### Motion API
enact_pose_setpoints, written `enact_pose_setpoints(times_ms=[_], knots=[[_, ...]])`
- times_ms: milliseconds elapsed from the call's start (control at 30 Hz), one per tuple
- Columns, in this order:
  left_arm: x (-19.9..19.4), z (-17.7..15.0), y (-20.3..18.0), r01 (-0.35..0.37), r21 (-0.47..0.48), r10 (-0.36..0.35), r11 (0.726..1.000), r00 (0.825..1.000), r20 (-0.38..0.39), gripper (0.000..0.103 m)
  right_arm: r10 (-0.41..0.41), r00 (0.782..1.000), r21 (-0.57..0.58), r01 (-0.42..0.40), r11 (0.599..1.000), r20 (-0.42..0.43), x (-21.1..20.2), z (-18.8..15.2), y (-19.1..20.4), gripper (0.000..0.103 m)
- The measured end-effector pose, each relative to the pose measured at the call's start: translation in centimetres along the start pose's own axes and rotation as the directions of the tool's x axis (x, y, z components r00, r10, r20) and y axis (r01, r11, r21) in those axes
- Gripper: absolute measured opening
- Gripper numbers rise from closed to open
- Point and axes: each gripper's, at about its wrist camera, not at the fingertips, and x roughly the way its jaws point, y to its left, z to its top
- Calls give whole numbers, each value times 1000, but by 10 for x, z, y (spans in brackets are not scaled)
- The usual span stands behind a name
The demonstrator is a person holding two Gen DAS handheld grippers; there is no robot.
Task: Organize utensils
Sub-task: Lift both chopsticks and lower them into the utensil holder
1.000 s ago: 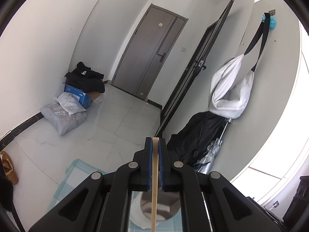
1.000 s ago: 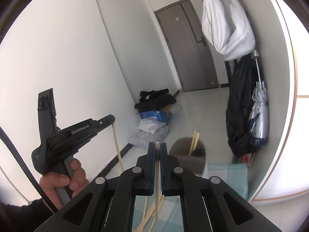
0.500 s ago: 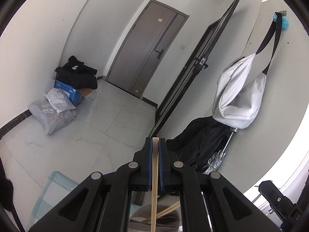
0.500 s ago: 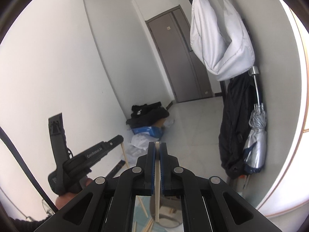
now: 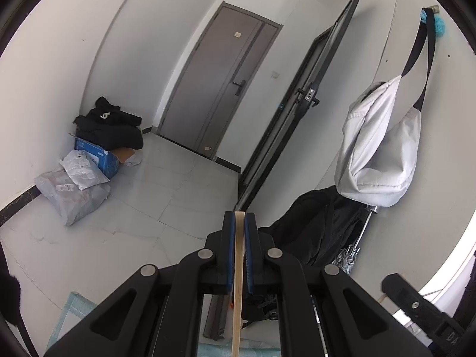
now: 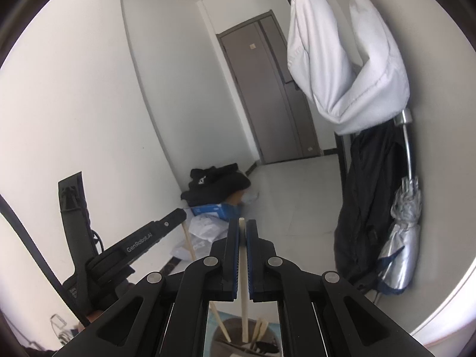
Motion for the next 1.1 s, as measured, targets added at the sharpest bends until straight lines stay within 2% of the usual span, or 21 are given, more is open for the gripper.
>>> enact_pose_setpoints(times_ms=[67, 200, 300, 467, 1100], knots=[[3, -1, -2, -11, 25, 10, 1000, 1000, 9, 3, -10, 1000, 7, 10, 1000, -8, 7, -4, -3, 4], [6, -11, -8, 10, 113, -14, 994, 999, 35, 3, -19, 999, 30, 20, 999, -30, 18, -15, -13, 4], [11, -17, -8, 28, 127, -30, 991, 999, 15, 3, -14, 998, 47, 17, 999, -59, 27, -24, -19, 4], [0, -24, -10, 36, 188, -43, 982, 999, 33, 3, 6, 994, 53, -1, 999, -108, 38, -37, -22, 4], [-15, -31, -6, 45, 244, -55, 969, 998, 35, 4, 13, 982, -20, -17, 1000, -186, 47, -65, -4, 4]])
